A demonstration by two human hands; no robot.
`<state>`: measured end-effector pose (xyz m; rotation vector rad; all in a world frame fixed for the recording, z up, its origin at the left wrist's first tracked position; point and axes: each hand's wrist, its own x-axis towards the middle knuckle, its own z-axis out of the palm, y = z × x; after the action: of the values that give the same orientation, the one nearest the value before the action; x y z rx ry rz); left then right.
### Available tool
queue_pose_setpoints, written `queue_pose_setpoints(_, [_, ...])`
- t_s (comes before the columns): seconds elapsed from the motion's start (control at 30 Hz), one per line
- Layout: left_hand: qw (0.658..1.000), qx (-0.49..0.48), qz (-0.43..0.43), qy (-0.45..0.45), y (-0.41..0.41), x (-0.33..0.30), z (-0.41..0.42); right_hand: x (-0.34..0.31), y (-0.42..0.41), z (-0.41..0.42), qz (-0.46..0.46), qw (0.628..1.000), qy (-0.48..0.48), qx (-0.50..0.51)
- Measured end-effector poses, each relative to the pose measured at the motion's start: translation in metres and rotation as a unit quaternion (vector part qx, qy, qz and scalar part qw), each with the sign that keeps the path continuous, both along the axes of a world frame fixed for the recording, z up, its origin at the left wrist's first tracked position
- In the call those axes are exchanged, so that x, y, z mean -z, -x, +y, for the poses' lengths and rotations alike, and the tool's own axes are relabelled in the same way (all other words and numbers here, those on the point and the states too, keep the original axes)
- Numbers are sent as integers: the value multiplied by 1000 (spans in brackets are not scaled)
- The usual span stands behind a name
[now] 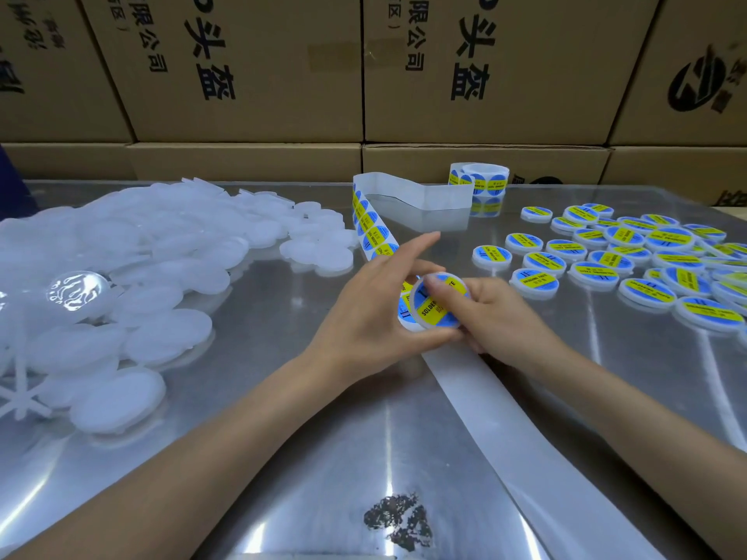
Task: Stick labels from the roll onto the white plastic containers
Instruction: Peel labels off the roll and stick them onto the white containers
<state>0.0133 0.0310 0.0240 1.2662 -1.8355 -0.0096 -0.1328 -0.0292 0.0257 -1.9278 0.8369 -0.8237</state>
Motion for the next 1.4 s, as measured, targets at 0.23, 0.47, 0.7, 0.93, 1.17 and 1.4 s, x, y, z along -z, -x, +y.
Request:
queue_pose_setpoints(0.23, [998,7,-59,3,7,0,2,1,-2,-2,-81,982,-143,93])
queue_pose_setpoints(0.47, [994,9,-108,0,13,-1,2,5,-5,-6,-130,969,-193,85])
queue_pose_setpoints(0.7, [988,18,-93,123,9,7,-2,6,-5,-8,-116,971,-191,79])
queue_pose_setpoints(0.93, [991,-100,-58,61,-14,11,-11,6,7,-25,-3,983,-64,173])
queue_pose_setpoints(1.17, [926,-285,-95,-230,-65,24,-35,9,24,-38,208,956,51,203])
queue_pose_setpoints(1.4, [893,-314,-162,-280,-65,24,-44,6,20,-25,207,935,216,188])
